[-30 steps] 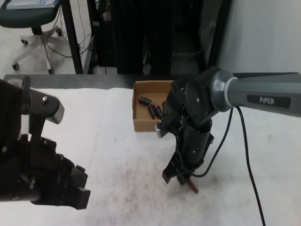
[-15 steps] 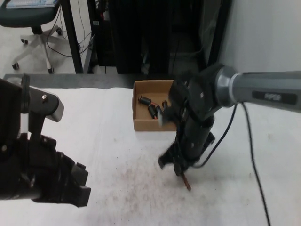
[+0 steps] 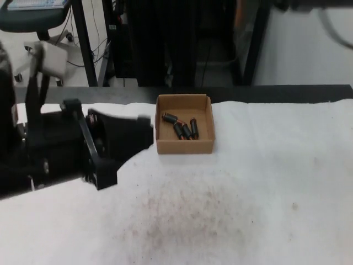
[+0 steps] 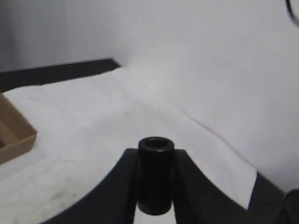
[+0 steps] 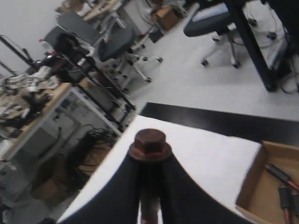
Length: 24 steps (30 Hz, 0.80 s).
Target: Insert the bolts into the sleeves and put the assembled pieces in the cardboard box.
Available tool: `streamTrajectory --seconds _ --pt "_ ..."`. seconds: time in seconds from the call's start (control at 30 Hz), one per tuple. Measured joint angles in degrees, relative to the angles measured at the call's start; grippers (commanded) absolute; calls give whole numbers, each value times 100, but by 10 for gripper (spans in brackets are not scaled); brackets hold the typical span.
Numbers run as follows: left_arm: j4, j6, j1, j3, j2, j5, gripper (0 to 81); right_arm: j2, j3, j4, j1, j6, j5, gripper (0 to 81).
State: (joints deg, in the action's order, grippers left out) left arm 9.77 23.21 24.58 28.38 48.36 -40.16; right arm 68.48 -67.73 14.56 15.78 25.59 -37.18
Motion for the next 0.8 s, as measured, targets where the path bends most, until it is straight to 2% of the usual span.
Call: streamTrajectory --seconds 0.17,0.33,0.57,0.8 --pt "1760 772 419 -363 562 -193 3 -775 739 -1021 298 17 -721 8" --pt "2531 829 989 -369 1145 -249 3 -893 1280 -1714 552 -269 -792 8" --pt "2731 -52 1156 -369 1452 -256 3 -878 1684 -1775 619 -318 -704 8" --pt "2737 -1577 1156 -369 1451 496 3 -878 1700 -2076 676 -318 -693 8"
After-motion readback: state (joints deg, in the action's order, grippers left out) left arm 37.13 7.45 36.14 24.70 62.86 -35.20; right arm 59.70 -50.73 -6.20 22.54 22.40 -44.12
